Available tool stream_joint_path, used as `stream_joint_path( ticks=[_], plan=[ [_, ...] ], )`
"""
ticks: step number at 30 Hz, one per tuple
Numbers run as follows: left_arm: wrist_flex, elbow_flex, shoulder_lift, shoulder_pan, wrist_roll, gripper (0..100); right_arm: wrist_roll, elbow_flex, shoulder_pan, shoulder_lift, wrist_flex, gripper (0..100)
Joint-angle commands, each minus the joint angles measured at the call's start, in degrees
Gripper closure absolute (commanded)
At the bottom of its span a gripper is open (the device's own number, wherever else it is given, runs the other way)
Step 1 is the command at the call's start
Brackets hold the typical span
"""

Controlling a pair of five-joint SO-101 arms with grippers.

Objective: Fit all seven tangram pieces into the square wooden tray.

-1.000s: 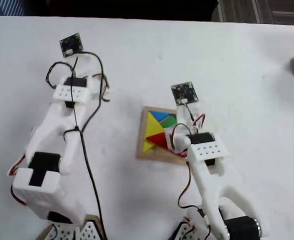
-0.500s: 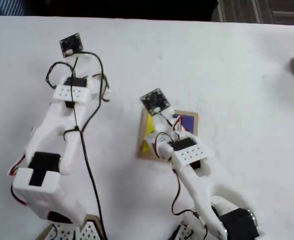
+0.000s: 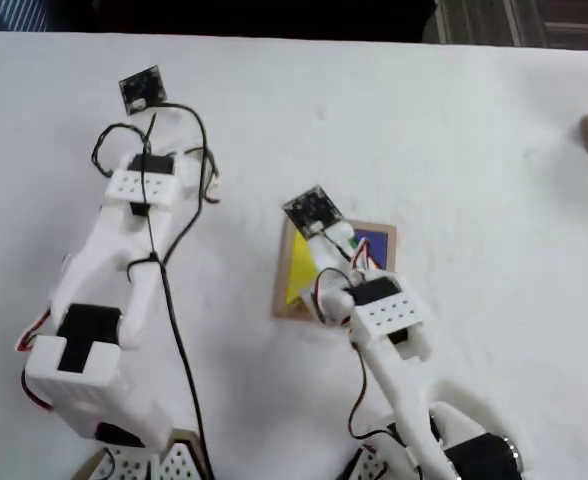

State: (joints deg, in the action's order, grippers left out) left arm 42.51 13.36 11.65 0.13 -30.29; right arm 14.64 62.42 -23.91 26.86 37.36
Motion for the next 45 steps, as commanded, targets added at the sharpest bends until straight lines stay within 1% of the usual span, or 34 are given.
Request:
stream_joint_path(
  ticks=[1, 4, 11, 14, 20, 23, 30, 33, 38, 42, 45],
  plan=[
    [-1.5, -1.5, -0.5, -0.7, 0.6, 98, 0.8, 1.2, 0.7, 5.1, 0.6, 98.1],
    [-1.5, -1.6, -0.5, -0.7, 0.6, 98, 0.8, 2.4, 2.1, 9.1, 0.9, 98.1],
    [-1.6, -1.6, -0.4, -0.7, 0.6, 98, 0.2, 5.3, 16.4, 23.1, 4.2, 98.1],
    [-1.6, -1.6, -0.4, -0.7, 0.6, 98, 0.2, 9.1, 19.4, 26.8, 4.1, 98.1],
    [-1.6, -1.6, -0.4, -0.7, 0.6, 98, 0.8, 10.3, 19.4, 24.4, 2.7, 98.1],
    [-1.6, -1.6, -0.3, -0.7, 0.6, 98, 3.1, 9.0, 19.3, 20.2, 2.1, 98.1],
    [-1.6, -1.5, -0.3, -0.7, 0.6, 98, 3.5, 3.1, 19.2, 8.7, 2.1, 98.1],
    [-1.6, -1.5, -0.4, -0.7, 0.6, 98, 3.6, 2.8, 17.3, 7.9, 2.1, 98.1],
    [-1.6, -1.5, -0.5, -0.7, 0.6, 98, 3.6, 3.2, 11.9, 7.9, 2.2, 98.1],
    [-1.6, -1.5, -0.5, -0.7, 0.6, 98, 3.5, 3.2, 9.8, 7.9, 2.0, 98.1],
    [-1.6, -1.5, -0.5, -0.7, 0.6, 98, 3.2, 2.8, 10.2, 8.0, 1.9, 98.1]
  ],
)
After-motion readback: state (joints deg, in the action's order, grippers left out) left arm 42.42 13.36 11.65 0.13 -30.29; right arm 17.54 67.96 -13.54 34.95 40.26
